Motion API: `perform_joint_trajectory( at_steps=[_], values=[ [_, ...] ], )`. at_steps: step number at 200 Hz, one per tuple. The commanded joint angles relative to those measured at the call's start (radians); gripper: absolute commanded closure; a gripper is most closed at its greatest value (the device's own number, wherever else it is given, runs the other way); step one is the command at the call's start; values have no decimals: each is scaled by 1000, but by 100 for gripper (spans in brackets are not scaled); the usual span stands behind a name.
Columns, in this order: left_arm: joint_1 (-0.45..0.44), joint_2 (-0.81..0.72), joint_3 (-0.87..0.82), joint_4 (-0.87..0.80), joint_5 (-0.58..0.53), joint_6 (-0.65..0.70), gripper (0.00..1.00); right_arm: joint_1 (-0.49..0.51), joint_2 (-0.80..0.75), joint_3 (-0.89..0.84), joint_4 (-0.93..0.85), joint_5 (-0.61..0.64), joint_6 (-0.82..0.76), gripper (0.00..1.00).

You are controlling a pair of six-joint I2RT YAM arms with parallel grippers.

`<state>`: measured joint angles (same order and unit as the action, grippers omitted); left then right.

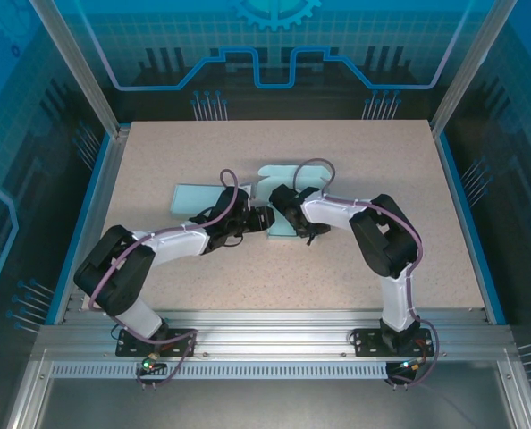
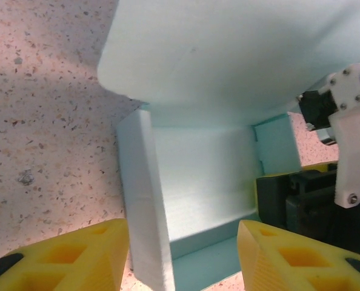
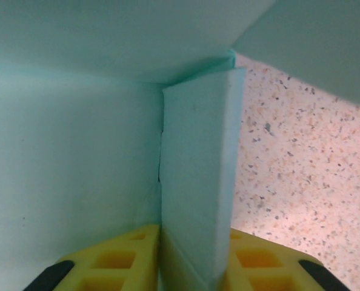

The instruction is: Fold the paper box

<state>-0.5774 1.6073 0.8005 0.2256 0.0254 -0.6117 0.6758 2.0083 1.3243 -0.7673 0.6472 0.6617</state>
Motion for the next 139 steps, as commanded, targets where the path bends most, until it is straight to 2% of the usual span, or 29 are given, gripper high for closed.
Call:
perform_joint_trajectory(
  at_steps=[1,35,71,128,139],
  values=[
    [-4,-27,-8,-33,-25,11,48,12,-36,23,-58,22,-41,68],
    [-5,-34,6,-51,-28,33,48,-4,-57,74,-35,6,-76,62],
    [-4,-40,10,-63,-29,45,48,-15,-60,85,1,-27,-92,62],
    [-5,-34,11,-59,-28,45,48,-43,11,107,18,-33,-95,64],
    [-4,-34,12,-59,-28,46,48,-45,23,104,19,-28,-97,70]
  ],
)
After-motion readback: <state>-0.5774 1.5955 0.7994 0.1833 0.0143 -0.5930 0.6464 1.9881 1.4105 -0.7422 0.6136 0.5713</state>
